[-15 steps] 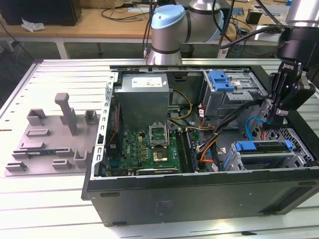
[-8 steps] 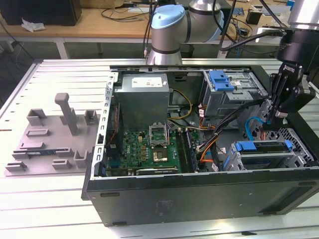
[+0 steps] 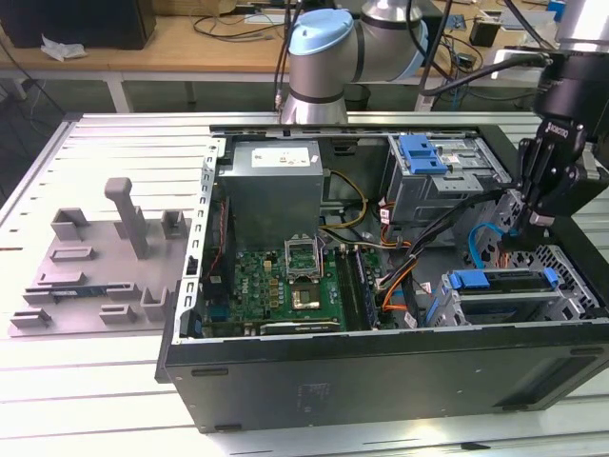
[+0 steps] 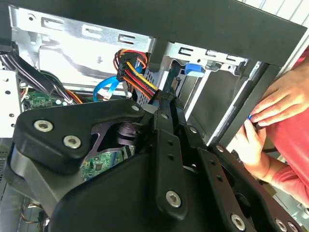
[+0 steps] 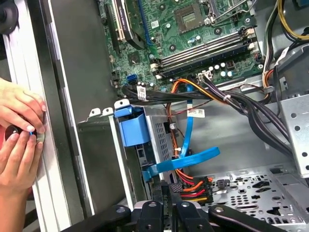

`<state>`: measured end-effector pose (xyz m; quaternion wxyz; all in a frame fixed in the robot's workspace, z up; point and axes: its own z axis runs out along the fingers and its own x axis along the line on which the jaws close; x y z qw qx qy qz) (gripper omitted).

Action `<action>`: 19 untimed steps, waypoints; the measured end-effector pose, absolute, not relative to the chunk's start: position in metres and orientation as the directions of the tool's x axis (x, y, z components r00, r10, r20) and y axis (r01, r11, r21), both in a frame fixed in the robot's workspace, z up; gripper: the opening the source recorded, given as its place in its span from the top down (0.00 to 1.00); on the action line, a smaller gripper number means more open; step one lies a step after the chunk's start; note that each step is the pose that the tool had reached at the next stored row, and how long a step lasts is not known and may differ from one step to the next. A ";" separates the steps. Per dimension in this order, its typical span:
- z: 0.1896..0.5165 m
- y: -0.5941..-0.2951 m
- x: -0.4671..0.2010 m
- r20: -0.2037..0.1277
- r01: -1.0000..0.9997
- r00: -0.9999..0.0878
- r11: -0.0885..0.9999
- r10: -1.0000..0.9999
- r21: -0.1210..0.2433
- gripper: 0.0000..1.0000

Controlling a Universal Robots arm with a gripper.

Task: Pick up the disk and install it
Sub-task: 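Insert the first disk wire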

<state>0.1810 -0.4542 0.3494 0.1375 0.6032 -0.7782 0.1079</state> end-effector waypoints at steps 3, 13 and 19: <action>0.351 -0.457 0.180 0.337 -0.969 -0.232 0.246 -0.913 -0.003 0.83; 0.352 -0.468 0.178 0.279 -0.973 -0.223 0.232 -0.934 0.000 0.83; 0.353 -0.474 0.176 0.264 -0.975 -0.214 0.222 -0.940 0.001 0.83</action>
